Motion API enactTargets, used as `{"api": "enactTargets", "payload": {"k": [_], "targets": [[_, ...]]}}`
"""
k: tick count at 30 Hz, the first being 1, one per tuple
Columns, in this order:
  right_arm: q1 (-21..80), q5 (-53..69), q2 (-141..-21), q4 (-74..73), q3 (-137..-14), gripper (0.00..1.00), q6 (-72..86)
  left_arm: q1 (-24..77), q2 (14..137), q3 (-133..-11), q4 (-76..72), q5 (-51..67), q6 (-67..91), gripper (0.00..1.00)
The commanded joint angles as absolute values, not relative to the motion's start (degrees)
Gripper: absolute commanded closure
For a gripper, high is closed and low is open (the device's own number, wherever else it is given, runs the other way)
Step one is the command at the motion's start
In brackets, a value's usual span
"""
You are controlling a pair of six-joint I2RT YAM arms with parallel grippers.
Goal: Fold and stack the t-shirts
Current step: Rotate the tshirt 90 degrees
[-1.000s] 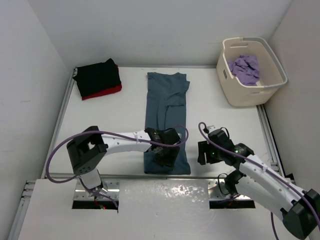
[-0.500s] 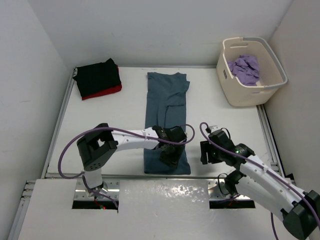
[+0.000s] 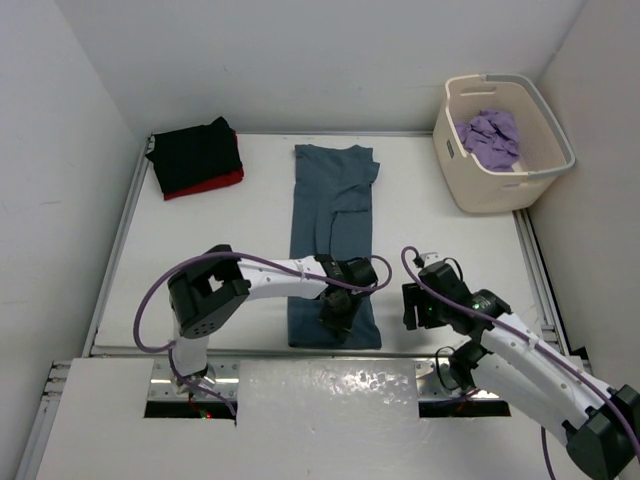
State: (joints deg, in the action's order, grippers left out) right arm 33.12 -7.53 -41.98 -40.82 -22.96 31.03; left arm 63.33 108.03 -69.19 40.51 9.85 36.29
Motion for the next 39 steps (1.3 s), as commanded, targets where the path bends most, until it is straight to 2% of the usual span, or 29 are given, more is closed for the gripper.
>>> {"api": "enactTargets", "payload": {"k": [1,2,3,13,26,27,29,30,31,33,38,39], "targets": [[32.96,-8.53,-41.31,-39.99,-22.68,0.36,30.41,64.07,107.75,-72.07,41.31,9.14,36.04,0.84],[32.96,-8.35,-41.31,-40.08,-22.59,0.36,30.41,64.25,107.93,-72.59,42.0,8.97,35.95,0.97],[32.96,-8.35,-41.31,-40.08,-22.41,0.36,30.41,64.25,107.93,-72.77,42.45,8.79,35.86,1.0],[32.96,-6.94,-41.49,-38.15,-21.27,0.37,30.94,65.92,102.66,-71.54,45.17,9.48,35.16,1.0],[32.96,-5.28,-42.28,-36.92,-20.66,0.33,31.38,68.64,106.79,-71.28,44.21,13.71,33.14,1.0],[32.87,-5.1,-42.19,-36.83,-20.57,0.32,31.55,68.64,107.14,-71.37,44.21,13.8,32.96,0.94],[32.87,-4.92,-42.1,-36.39,-20.74,0.3,31.73,68.64,108.01,-72.33,45.08,13.36,32.35,0.69],[32.96,-4.83,-42.1,-36.3,-20.83,0.3,31.73,68.73,108.19,-72.68,46.31,12.58,32.0,0.45],[32.96,-4.83,-42.19,-36.3,-20.92,0.29,31.73,68.64,108.11,-73.64,46.84,11.96,31.73,0.41],[32.96,-3.88,-42.36,-36.04,-21.18,0.28,31.55,68.64,106.8,-74.0,47.81,10.21,31.73,0.27],[32.87,4.73,-42.8,-31.3,-20.39,0.28,29.54,67.94,97.14,-70.5,48.43,5.72,36.46,0.24],[32.96,6.05,-42.98,-30.85,-20.39,0.28,29.18,67.77,95.38,-67.7,48.08,4.58,37.78,0.17]]}}
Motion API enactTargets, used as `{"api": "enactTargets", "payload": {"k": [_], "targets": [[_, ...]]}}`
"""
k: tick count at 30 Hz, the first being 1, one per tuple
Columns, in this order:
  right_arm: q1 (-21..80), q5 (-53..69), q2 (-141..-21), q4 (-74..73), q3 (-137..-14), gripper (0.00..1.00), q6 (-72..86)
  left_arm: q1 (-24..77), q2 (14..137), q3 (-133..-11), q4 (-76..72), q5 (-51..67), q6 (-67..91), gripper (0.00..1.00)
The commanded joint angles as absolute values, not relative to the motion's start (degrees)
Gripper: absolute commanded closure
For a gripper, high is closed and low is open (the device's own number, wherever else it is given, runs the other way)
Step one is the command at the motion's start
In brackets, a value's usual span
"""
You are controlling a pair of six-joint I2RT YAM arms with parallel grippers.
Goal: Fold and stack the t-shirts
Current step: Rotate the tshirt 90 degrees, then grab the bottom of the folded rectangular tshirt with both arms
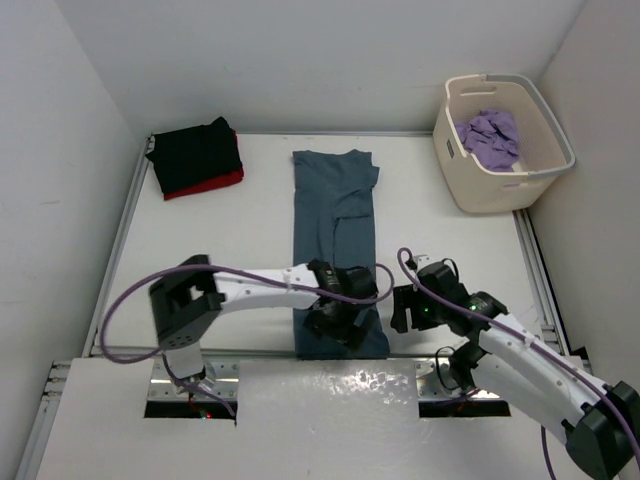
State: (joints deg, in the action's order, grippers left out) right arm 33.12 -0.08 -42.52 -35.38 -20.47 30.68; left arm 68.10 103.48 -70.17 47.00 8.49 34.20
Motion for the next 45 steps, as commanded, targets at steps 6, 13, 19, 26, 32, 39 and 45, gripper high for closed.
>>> {"api": "enactTargets", "payload": {"k": [6,13,19,26,32,39,45], "targets": [[33.05,17.3,-44.29,-25.67,-18.46,0.3,29.52,62.76,77.82,-47.78,40.01,5.42,49.73,0.0],[35.42,21.62,-46.32,-23.38,-13.89,0.31,34.36,61.61,76.38,-37.45,29.28,12.47,53.44,0.04],[37.35,21.36,-48.07,-21.01,-11.69,0.32,36.83,61.17,78.31,-34.19,20.84,16.43,53.96,0.3],[40.34,21.89,-51.42,-18.81,-11.86,0.47,37.53,61.0,81.03,-33.93,17.05,17.93,53.61,0.73],[40.43,20.83,-52.03,-18.81,-11.95,0.8,37.36,60.82,81.03,-34.71,17.93,17.23,53.26,1.0],[40.52,19.52,-53.61,-18.28,-14.23,1.0,35.51,60.82,79.02,-36.65,22.75,12.58,52.38,1.0],[40.6,18.54,-53.61,-18.9,-15.2,1.0,35.07,60.82,75.23,-38.14,31.89,7.83,52.3,1.0]]}}
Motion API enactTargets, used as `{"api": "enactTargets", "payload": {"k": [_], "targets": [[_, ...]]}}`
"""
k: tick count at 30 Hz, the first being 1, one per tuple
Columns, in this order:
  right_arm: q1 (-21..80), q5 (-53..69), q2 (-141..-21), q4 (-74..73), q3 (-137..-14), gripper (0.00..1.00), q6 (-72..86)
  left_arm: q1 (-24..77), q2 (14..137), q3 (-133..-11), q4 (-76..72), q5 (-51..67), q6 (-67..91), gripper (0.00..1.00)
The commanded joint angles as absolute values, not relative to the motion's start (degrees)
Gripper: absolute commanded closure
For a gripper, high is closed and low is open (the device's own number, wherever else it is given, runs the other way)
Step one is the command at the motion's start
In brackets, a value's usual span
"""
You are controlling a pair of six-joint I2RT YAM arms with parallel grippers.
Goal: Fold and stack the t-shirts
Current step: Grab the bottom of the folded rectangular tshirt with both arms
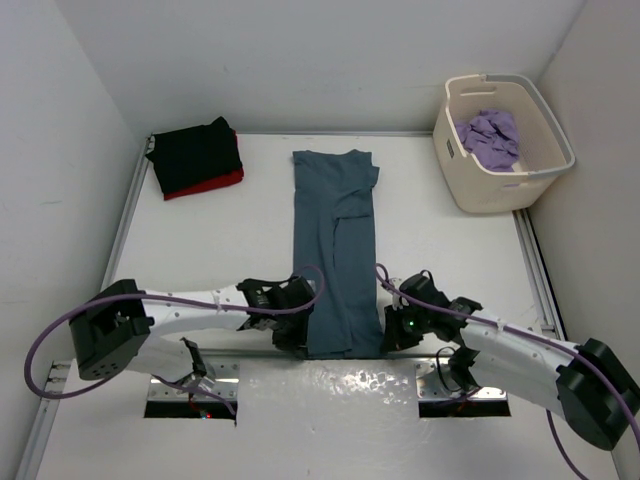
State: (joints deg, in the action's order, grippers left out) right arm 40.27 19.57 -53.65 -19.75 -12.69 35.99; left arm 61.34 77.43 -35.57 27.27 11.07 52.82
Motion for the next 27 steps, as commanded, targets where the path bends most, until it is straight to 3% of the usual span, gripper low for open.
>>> {"api": "enactTargets", "payload": {"k": [1,3,5,6,10,13,14,17,18,19,27], "targets": [[40.52,18.54,-53.79,-18.81,-15.21,1.0,35.07,60.82,75.5,-38.58,33.91,6.69,52.21,0.94],[40.6,18.54,-54.14,-18.63,-15.03,1.0,35.07,60.82,75.76,-38.41,34.19,5.46,52.12,0.79],[40.52,18.63,-54.05,-18.28,-14.77,1.0,35.33,60.82,76.55,-37.71,32.62,6.06,52.03,0.73],[40.52,18.63,-53.97,-18.19,-14.68,1.0,35.42,60.82,77.07,-37.44,31.65,6.5,51.77,0.63],[40.52,18.72,-53.44,-17.93,-14.41,1.0,35.68,60.82,80.5,-38.14,32.78,5.19,50.71,0.54],[40.52,18.9,-53.35,-17.67,-14.06,1.0,35.77,60.65,82.0,-37.44,31.21,5.27,50.62,0.53],[40.52,18.98,-53.44,-17.32,-13.89,1.0,35.77,60.21,82.35,-37.27,30.85,5.27,50.71,0.54],[40.52,19.77,-53.79,-16.79,-13.71,1.0,35.6,59.42,84.02,-37.26,28.48,6.59,49.92,0.73],[40.6,19.95,-53.96,-16.61,-13.71,1.0,35.6,59.41,84.28,-38.05,27.87,6.85,49.66,0.91],[40.52,20.21,-53.96,-16.61,-13.71,1.0,35.25,59.41,84.72,-38.67,27.86,7.38,48.79,1.0],[40.52,13.19,-53.17,-18.46,-21.0,1.0,31.82,57.57,79.81,-46.31,33.04,1.76,46.85,1.0]]}}
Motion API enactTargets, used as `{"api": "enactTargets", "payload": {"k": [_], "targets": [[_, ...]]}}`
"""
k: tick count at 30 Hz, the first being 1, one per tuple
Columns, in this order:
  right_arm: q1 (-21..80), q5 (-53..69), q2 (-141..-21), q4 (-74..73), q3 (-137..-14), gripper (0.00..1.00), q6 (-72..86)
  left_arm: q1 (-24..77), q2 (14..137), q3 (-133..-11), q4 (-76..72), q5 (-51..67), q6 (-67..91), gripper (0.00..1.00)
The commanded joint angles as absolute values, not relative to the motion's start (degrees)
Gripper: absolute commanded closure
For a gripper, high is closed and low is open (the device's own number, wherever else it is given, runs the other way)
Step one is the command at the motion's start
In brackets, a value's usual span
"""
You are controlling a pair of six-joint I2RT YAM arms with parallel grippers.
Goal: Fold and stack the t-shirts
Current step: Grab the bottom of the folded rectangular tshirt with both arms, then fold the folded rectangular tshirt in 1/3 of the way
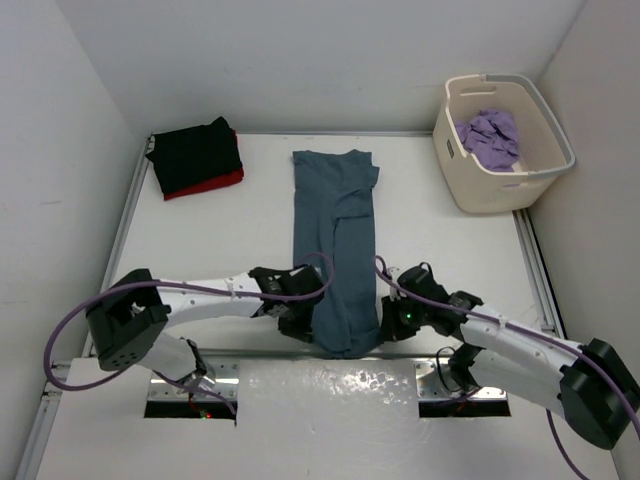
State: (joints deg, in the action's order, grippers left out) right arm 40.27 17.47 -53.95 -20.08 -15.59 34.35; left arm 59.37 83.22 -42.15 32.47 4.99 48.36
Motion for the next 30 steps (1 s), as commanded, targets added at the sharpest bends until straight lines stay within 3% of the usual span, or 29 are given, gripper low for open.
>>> {"api": "enactTargets", "payload": {"k": [1,7,19,30], "targets": [[40.52,11.97,-53.43,-18.46,-21.88,1.0,31.47,56.52,79.46,-46.49,32.7,1.76,46.58,1.0],[37.72,1.77,-58.43,-19.6,-31.01,1.0,28.48,48.8,78.84,-47.9,28.66,2.47,43.52,1.0],[29.36,-5.53,-69.69,-10.37,-44.8,1.0,23.56,38.86,81.47,-58.79,17.32,-12.04,37.18,1.0],[24.0,-1.33,-85.67,-5.19,-55.54,1.0,20.13,32.17,91.66,-65.56,12.74,-10.55,33.05,1.0]]}}
